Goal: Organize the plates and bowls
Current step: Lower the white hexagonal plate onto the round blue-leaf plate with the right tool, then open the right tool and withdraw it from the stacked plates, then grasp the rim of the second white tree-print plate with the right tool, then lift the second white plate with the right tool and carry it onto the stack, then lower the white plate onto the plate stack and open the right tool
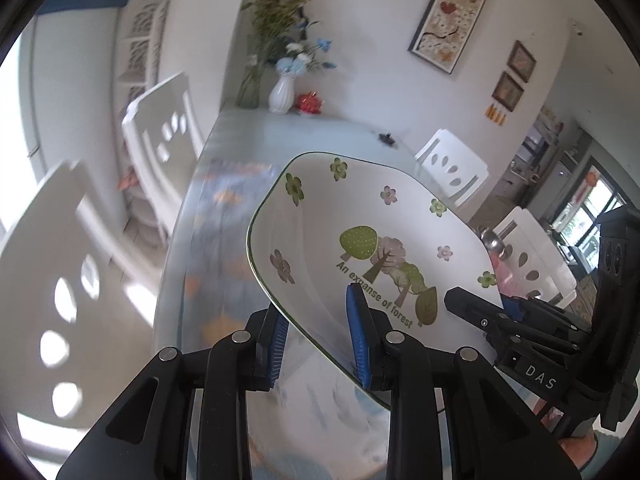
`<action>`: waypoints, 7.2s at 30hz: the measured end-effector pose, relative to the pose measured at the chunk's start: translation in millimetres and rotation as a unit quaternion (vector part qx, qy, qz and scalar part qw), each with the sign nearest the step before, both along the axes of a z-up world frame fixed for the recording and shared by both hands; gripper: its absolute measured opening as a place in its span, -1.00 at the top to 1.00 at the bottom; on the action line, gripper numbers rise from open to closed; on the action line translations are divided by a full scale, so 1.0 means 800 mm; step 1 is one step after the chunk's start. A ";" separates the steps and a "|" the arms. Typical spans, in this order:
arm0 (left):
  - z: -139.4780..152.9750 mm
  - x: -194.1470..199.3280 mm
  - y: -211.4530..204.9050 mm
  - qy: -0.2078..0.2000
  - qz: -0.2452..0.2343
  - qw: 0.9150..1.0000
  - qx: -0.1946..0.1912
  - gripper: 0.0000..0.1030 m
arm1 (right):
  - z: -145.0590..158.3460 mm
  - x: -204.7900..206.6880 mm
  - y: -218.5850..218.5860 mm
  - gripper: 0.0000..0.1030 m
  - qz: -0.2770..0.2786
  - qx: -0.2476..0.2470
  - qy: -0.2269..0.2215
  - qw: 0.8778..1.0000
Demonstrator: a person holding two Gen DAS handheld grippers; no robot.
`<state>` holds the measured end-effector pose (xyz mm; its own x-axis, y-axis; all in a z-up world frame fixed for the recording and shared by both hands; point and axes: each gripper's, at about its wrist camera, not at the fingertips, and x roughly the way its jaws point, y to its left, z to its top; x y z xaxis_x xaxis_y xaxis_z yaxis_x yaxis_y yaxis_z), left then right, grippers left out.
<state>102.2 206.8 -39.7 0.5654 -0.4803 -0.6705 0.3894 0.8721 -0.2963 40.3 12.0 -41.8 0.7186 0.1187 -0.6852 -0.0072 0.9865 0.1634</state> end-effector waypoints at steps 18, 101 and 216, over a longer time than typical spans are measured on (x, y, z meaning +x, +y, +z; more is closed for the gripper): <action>-0.123 -0.095 0.016 0.112 0.021 0.994 0.001 0.51 | -0.131 -0.097 0.004 0.41 0.015 0.028 0.117 0.993; -0.097 0.181 -0.225 0.211 -0.052 0.976 -0.021 -0.09 | -0.078 0.056 -0.294 -0.72 -0.224 0.103 0.083 0.966; -0.132 -0.106 0.020 0.110 0.037 0.993 0.031 0.60 | -0.156 -0.083 0.011 0.26 0.001 0.032 0.151 0.988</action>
<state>17.6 223.1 -145.6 0.4342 -0.3964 -0.8089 0.2546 0.9154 -0.3119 -26.0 21.1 -166.2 0.4826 0.1706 -0.8591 0.0488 0.9741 0.2208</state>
